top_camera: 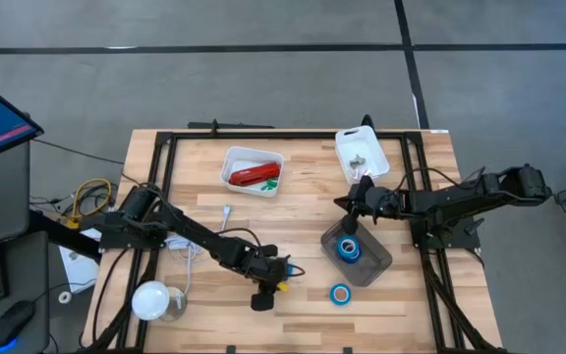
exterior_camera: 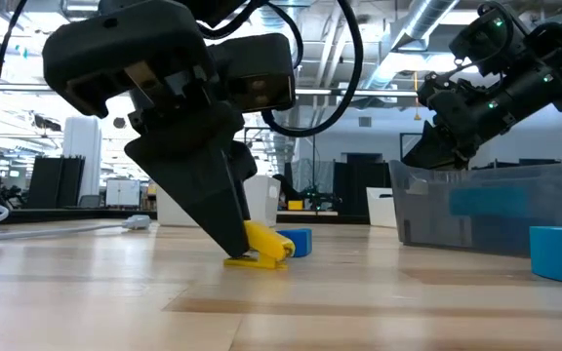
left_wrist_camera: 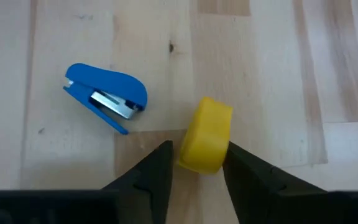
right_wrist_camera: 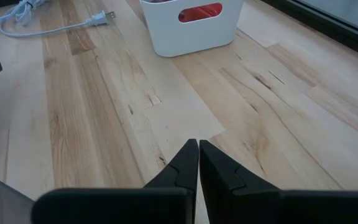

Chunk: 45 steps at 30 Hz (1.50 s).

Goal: Pick and place Stapler, Stapler remover, tape
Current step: Put the yellow small stapler into the left white bin

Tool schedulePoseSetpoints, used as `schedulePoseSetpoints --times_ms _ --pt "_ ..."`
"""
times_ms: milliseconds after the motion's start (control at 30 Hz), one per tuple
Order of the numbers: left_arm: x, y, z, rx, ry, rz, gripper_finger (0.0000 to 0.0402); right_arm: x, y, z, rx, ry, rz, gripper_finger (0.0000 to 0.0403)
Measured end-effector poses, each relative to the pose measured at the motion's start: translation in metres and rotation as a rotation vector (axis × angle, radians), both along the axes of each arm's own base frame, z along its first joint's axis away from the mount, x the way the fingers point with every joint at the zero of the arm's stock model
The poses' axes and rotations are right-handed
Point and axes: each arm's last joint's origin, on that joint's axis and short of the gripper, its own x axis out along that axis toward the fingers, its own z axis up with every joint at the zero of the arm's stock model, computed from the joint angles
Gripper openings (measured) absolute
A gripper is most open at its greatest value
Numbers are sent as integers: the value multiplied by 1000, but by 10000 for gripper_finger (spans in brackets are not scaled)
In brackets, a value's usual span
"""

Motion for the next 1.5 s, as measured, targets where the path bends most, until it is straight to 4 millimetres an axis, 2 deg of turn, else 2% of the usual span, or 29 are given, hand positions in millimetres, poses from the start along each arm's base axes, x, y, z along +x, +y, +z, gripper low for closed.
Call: schedulePoseSetpoints --times_ms 333,1100,1200,1300,1500 --pt "1 -1 0 -15 -3 12 61 0 0 0 0 0 0 8" --pt "0 0 4 -13 -5 14 65 0 0 0 0 0 1 8" --pt "-3 1 19 -24 -27 16 65 0 0 0 0 0 1 8" --pt "-10 5 43 -3 -64 27 65 0 0 0 0 2 1 8" --pt "-31 23 93 200 -174 122 65 0 0 0 0 2 0 8"
